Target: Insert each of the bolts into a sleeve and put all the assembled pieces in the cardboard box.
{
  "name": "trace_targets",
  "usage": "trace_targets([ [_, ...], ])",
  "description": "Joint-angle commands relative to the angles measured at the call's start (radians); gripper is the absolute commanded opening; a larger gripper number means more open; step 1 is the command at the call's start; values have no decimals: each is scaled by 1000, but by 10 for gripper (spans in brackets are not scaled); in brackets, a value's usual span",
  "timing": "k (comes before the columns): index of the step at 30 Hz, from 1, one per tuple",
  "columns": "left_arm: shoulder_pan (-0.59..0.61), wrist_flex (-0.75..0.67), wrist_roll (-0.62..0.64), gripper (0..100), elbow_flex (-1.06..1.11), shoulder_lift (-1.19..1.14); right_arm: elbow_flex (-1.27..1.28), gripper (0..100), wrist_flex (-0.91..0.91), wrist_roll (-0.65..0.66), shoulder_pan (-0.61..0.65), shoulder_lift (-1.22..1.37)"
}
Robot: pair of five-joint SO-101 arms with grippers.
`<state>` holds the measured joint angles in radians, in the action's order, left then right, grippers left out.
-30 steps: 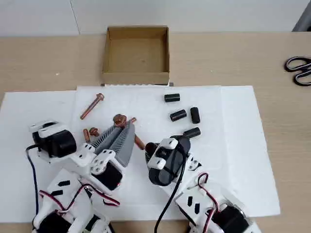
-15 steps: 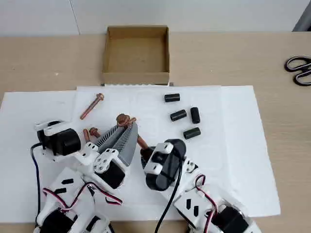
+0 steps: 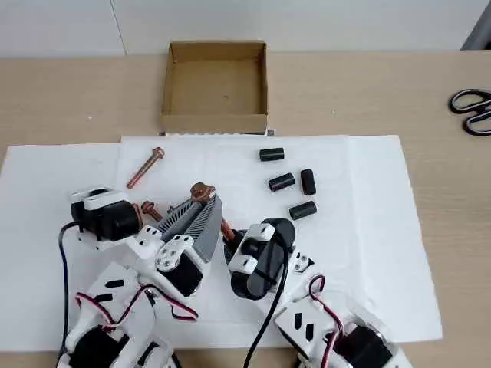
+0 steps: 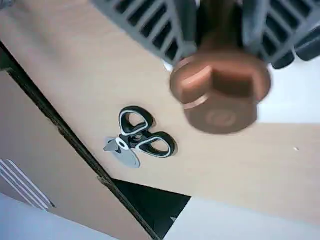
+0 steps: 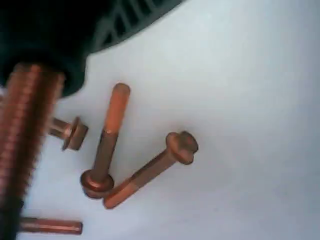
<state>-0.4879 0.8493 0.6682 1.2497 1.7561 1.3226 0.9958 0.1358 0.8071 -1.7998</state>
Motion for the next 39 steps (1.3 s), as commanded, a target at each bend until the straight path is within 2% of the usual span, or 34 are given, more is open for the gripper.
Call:
trace_targets([
  [1, -2, -26, -8, 6, 2, 5, -12, 3, -31, 8, -8, -12],
  [7, -66, 23, -12, 6, 21, 8, -12, 3, -31, 8, -12, -12],
  [14, -133, 127, -127, 6, 18, 8, -12, 3, -85, 14, -13, -10],
  [21, -138, 169, -193, 6, 18, 6, -12, 3, -93, 14, -33, -10],
  [26, -130, 196, -193, 13, 21, 5, -12, 3, -93, 14, -53, -10],
  [32, -130, 232, -221, 201, 19, 3, -12, 3, -93, 14, -53, -8],
  [39, -48, 264, -285, 217, 10, 3, -6, 3, -88, 9, -54, -4],
])
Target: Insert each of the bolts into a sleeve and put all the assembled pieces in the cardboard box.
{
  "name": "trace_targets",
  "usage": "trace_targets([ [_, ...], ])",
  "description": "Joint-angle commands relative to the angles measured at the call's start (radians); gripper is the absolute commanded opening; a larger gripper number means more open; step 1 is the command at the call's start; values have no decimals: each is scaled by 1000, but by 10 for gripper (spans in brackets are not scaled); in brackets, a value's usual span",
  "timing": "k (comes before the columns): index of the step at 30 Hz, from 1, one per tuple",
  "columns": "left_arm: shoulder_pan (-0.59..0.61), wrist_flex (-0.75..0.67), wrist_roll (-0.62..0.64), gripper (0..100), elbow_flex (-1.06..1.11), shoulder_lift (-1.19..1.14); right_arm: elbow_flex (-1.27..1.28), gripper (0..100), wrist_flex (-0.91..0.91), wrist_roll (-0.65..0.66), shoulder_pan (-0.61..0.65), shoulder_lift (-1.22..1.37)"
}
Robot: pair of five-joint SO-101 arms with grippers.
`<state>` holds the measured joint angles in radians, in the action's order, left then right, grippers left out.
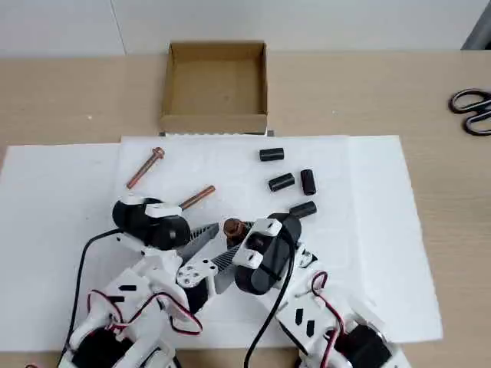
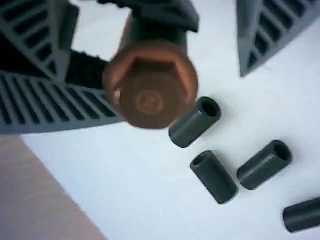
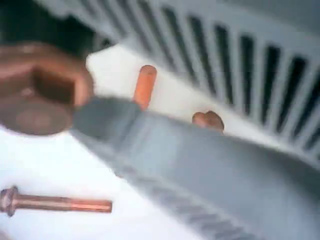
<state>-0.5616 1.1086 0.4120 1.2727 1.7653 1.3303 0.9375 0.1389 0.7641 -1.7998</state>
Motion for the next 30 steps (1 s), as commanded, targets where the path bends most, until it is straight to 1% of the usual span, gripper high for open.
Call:
trace_targets([
  [1, 35, 5, -34, 217, -27, -6, -14, 3, -30, 6, -12, -4],
  [11, 40, 6, -35, 213, -150, -8, 14, 3, -35, 6, -13, -7],
  [13, 40, 6, -38, 171, -177, -8, 14, 3, -33, 6, -13, -7],
  [17, 41, 0, -106, 5, -203, -5, 14, 3, -28, 5, -44, -10],
  [20, 55, 0, -121, 6, -206, -2, 11, 3, -28, 3, -110, -12],
  [23, 163, 0, -123, 6, -202, -2, 8, 3, -28, 3, -179, -13],
  [26, 318, -2, -123, 6, -147, -2, 9, 3, -33, -3, -246, -13],
  [30, 483, -44, -123, 6, -8, 0, 14, 3, -28, -110, -344, -13],
])
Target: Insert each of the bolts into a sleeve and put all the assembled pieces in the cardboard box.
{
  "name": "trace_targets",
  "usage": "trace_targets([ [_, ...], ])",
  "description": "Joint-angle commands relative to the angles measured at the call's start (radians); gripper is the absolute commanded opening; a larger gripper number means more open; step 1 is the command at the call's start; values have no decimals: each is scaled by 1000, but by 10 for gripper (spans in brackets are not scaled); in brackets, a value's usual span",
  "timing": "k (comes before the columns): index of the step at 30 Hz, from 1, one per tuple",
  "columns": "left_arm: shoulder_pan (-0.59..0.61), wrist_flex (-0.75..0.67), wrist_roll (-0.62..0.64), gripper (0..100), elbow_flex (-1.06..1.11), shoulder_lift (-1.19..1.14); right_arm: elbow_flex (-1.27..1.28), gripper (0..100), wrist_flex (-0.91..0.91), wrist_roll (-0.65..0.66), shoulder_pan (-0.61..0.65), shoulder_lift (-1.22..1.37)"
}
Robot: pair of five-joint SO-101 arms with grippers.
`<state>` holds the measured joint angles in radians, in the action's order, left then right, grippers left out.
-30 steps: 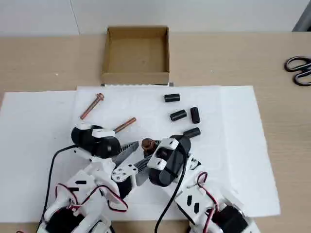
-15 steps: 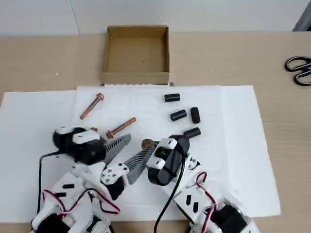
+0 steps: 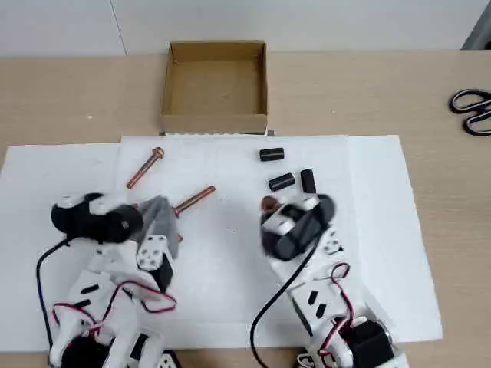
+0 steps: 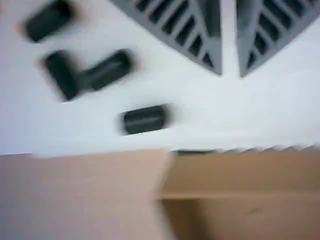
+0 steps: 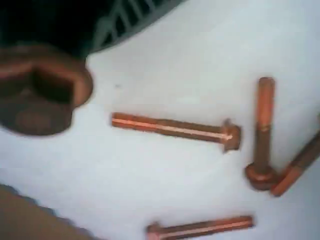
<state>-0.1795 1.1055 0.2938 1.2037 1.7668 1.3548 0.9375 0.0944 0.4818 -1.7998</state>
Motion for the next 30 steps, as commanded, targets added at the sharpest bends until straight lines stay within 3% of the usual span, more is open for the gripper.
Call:
trace_targets([
  [1, 132, -69, -5, 6, 93, -2, -11, 3, -28, -87, -87, -13],
  [6, 212, -229, -6, 6, 236, -2, -8, 3, -28, -114, -153, -13],
  [16, 213, -457, -66, 6, 463, -2, 40, 3, -36, -115, -177, -13],
  [23, 213, -436, -104, 6, 481, -8, 49, 3, -154, -110, -176, -1],
  [30, 213, -298, -101, 6, 481, -3, 31, 3, -257, -109, -176, 147],
])
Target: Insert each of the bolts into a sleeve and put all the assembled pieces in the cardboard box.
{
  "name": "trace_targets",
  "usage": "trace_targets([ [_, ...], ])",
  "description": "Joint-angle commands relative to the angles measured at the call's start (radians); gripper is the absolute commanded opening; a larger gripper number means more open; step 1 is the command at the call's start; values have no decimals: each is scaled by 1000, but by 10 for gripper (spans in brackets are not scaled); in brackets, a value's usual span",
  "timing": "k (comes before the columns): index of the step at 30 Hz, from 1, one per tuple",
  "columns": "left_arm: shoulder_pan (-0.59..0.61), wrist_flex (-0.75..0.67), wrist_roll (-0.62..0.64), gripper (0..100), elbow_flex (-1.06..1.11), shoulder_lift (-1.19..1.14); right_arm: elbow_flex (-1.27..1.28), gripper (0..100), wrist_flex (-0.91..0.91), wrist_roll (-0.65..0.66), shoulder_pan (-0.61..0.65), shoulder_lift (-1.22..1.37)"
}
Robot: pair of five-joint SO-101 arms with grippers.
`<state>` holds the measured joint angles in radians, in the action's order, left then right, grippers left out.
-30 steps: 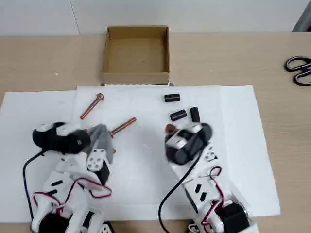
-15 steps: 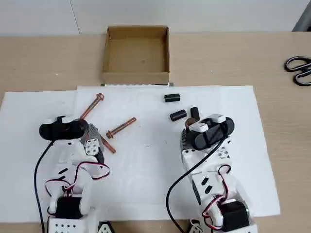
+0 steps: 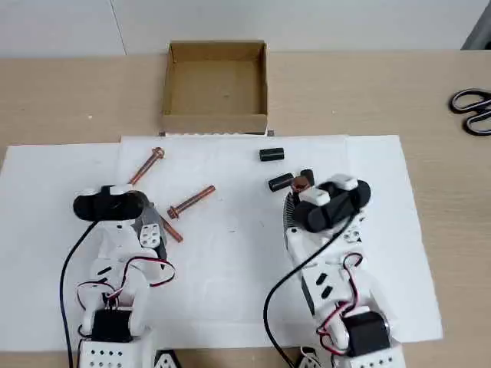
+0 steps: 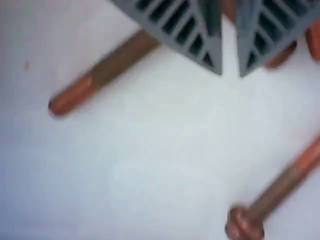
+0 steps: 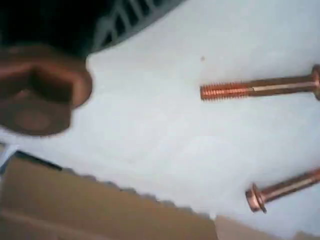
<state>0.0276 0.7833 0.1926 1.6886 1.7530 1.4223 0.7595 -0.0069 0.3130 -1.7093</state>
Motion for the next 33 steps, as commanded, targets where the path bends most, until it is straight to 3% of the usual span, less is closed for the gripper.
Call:
trace_targets([
  [1, 6, 23, 0, 6, -4, 11, -57, 3, -110, -8, -7, 97],
  [13, 5, 20, 0, 6, -4, 11, -560, 3, -357, -8, -7, 858],
  [33, 5, 23, 2, 6, -4, 11, -1636, 3, -357, -9, -5, 2018],
])
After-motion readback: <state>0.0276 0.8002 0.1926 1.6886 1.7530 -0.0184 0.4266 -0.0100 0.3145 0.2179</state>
